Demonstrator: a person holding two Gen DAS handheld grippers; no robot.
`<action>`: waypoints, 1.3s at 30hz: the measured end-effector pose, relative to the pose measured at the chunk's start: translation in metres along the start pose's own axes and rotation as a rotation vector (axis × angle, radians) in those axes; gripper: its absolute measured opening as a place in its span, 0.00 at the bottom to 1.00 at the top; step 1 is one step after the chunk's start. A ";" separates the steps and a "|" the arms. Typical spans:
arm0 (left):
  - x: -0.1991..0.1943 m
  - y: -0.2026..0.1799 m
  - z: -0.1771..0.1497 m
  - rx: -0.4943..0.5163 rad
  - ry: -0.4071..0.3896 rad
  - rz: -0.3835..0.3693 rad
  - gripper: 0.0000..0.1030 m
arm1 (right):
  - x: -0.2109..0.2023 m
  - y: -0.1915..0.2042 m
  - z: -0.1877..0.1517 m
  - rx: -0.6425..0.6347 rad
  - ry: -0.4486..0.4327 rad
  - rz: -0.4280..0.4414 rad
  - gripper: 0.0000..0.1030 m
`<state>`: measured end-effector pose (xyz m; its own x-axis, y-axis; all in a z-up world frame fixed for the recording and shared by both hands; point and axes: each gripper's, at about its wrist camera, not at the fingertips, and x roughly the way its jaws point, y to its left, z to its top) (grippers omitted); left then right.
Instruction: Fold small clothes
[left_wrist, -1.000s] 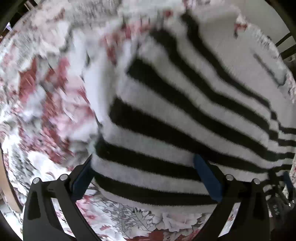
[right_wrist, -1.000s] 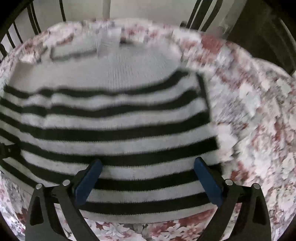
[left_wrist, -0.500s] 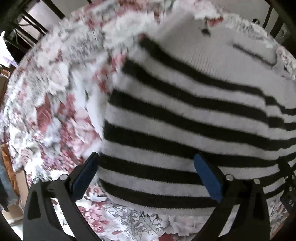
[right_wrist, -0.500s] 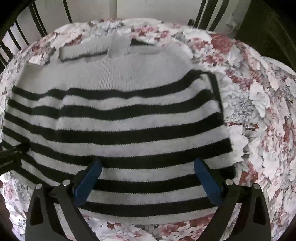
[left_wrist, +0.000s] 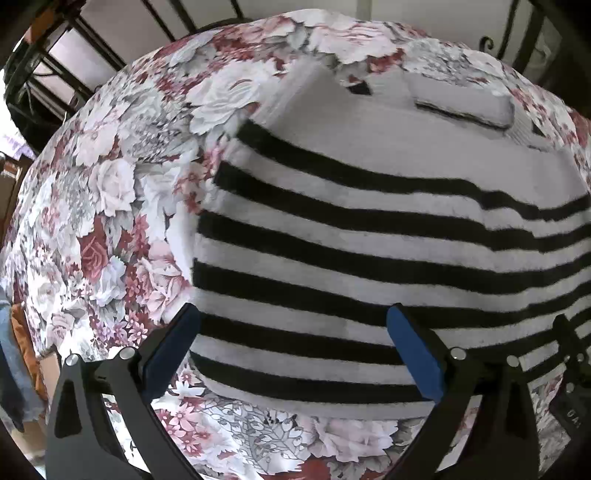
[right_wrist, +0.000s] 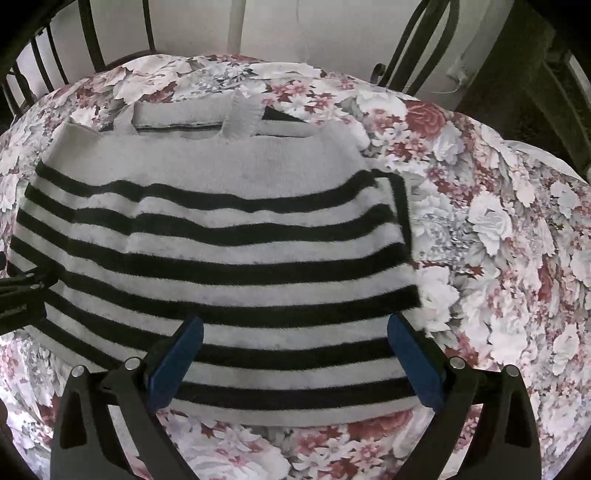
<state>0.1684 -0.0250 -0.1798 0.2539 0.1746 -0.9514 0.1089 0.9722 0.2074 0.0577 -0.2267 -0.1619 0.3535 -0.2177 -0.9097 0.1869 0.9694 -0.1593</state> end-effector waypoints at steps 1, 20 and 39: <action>-0.001 -0.003 -0.001 0.011 -0.002 0.008 0.96 | 0.003 -0.003 0.001 0.000 -0.002 -0.003 0.97; -0.020 -0.072 -0.021 0.131 -0.063 0.063 0.95 | 0.013 -0.113 -0.038 0.297 -0.006 0.302 0.97; -0.012 -0.076 -0.020 0.130 -0.048 0.031 0.95 | 0.084 -0.169 -0.083 0.783 0.024 0.819 0.70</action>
<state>0.1382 -0.0980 -0.1888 0.3044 0.1934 -0.9327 0.2227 0.9376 0.2671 -0.0201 -0.3994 -0.2429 0.6173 0.4603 -0.6380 0.4325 0.4790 0.7639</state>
